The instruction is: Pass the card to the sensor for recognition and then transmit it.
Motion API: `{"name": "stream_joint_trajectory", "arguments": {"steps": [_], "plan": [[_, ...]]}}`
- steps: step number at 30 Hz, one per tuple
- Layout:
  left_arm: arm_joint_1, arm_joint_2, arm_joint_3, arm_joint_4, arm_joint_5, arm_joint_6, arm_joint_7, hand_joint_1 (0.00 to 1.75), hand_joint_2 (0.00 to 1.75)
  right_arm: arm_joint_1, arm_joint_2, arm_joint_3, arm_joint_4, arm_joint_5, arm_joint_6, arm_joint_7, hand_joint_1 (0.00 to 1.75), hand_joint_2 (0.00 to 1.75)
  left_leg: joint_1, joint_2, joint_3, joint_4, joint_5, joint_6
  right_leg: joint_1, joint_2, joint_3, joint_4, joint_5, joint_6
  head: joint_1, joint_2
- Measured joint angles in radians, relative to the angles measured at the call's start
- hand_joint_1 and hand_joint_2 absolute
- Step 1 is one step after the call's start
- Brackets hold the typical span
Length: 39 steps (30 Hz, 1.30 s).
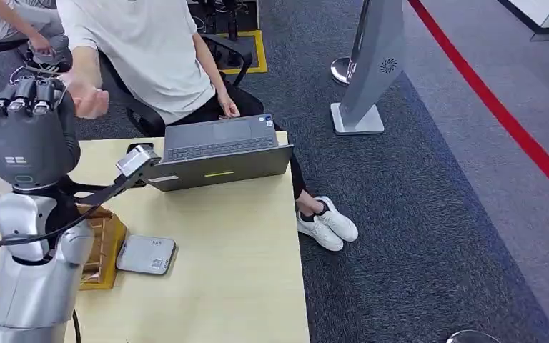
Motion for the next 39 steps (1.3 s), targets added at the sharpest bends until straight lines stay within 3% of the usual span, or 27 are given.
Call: {"name": "stream_joint_trajectory", "arguments": {"steps": [3,8,11,15,20,21,26,32,36,39], "plan": [[-0.100,-0.002,0.010,0.137,-0.046,-0.008,0.032,1.75,1.75,-0.010,0.000,0.018,0.000,0.028,0.015,0.013,0.00,1.75,0.000,-0.001,-0.001,0.000,0.000,0.000,0.000,-0.001,0.000,0.000,0.000,0.000,0.000,0.000],[-0.293,-0.001,0.033,0.531,-0.118,0.073,0.064,1.75,1.75,-0.029,0.003,0.039,0.003,0.054,0.026,0.028,0.00,1.75,0.000,0.002,0.000,0.000,0.002,-0.001,0.000,0.002,0.000,0.001,0.003,-0.001,-0.001,0.000],[-0.338,-0.003,0.041,0.667,-0.111,0.104,0.052,1.75,1.75,-0.032,0.005,0.043,0.004,0.049,0.026,0.032,0.00,1.75,0.000,0.002,0.000,0.000,0.003,-0.001,0.000,0.002,0.000,0.001,0.003,-0.001,0.000,0.000],[-0.352,-0.011,0.046,0.769,-0.101,0.098,0.055,1.75,1.75,-0.032,0.006,0.043,0.005,0.045,0.027,0.030,0.00,1.75,0.000,0.002,-0.001,0.000,0.002,-0.001,0.000,0.002,-0.001,0.001,0.003,-0.001,0.000,0.000],[-0.352,-0.012,0.053,0.833,-0.098,0.095,0.056,1.75,1.75,-0.031,0.006,0.043,0.005,0.044,0.027,0.028,0.00,1.75,0.000,0.002,-0.001,0.000,0.002,-0.001,0.000,0.002,-0.002,0.001,0.003,-0.001,0.000,0.000],[-0.352,-0.012,0.053,0.840,-0.098,0.095,0.056,0.00,1.75,-0.031,0.006,0.043,0.005,0.044,0.027,0.028,0.00,1.75,0.000,0.002,-0.001,0.000,0.002,-0.001,0.000,0.002,-0.002,0.001,0.003,-0.001,-0.001,0.000],[-0.354,-0.012,0.056,0.864,-0.084,0.087,0.051,0.00,1.75,-0.031,0.006,0.043,0.005,0.039,0.027,0.028,0.00,1.75,0.000,0.002,-0.002,0.000,0.002,-0.001,0.000,0.002,-0.002,0.001,0.002,-0.001,0.000,0.000],[-0.330,-0.021,0.059,0.865,-0.032,0.097,0.004,0.00,1.75,-0.028,0.006,0.043,0.005,0.034,0.025,0.028,0.00,1.75,0.000,0.001,-0.002,0.000,0.002,-0.001,0.000,0.001,-0.002,0.001,0.002,-0.001,-0.001,0.000],[-0.265,-0.027,0.059,0.782,0.028,0.090,-0.049,0.00,1.75,-0.021,0.006,0.038,0.005,0.016,0.021,0.017,0.00,1.75,0.000,0.001,-0.002,0.000,0.002,-0.001,0.000,0.001,-0.002,0.001,0.002,-0.001,-0.001,0.000],[-0.189,-0.026,0.059,0.650,0.073,0.026,-0.065,0.00,1.75,-0.014,0.006,0.022,0.005,-0.003,0.013,0.010,0.00,1.75,0.000,0.002,-0.002,0.000,0.002,-0.001,0.000,0.002,-0.002,0.000,0.002,-0.001,-0.001,0.000]]}}
